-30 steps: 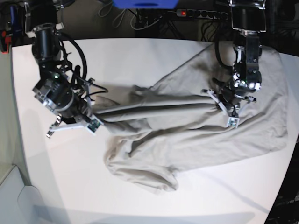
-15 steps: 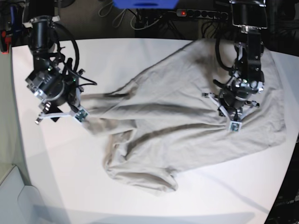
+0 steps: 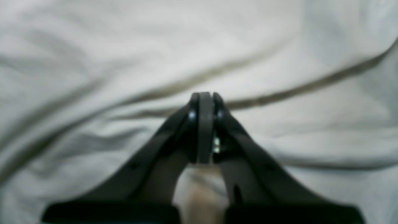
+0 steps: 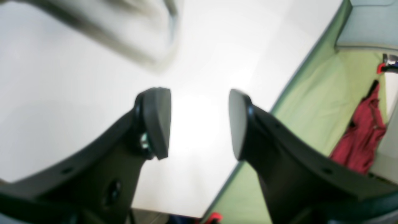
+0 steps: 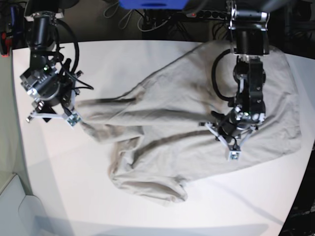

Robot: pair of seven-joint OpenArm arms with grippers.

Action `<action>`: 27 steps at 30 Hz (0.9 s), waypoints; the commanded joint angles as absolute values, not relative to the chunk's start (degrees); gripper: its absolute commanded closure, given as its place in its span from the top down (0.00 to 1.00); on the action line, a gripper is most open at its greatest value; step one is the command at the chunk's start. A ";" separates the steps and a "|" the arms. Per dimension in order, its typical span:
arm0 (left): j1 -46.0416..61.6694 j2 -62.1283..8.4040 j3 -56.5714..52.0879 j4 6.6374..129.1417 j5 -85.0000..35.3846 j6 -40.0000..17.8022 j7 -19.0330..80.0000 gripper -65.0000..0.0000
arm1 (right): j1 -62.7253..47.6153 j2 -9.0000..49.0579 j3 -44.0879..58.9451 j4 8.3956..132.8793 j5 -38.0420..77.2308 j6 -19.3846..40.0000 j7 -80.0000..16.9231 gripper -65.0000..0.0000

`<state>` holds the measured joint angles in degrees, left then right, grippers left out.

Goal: Layout the t-shirt on the table in an organized manner, then fold the t-shirt properly
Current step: 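Drag the pinched fabric outward with the right gripper, away from the left gripper, then move the left gripper with its grasped fabric toward the t-shirt's center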

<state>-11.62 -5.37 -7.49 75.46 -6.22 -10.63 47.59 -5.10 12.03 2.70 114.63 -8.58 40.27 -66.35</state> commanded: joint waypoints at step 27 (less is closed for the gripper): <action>-22.37 -14.37 -12.53 67.38 -13.76 -9.89 38.46 0.00 | -7.34 9.80 1.71 115.30 -8.22 40.00 -65.27 0.46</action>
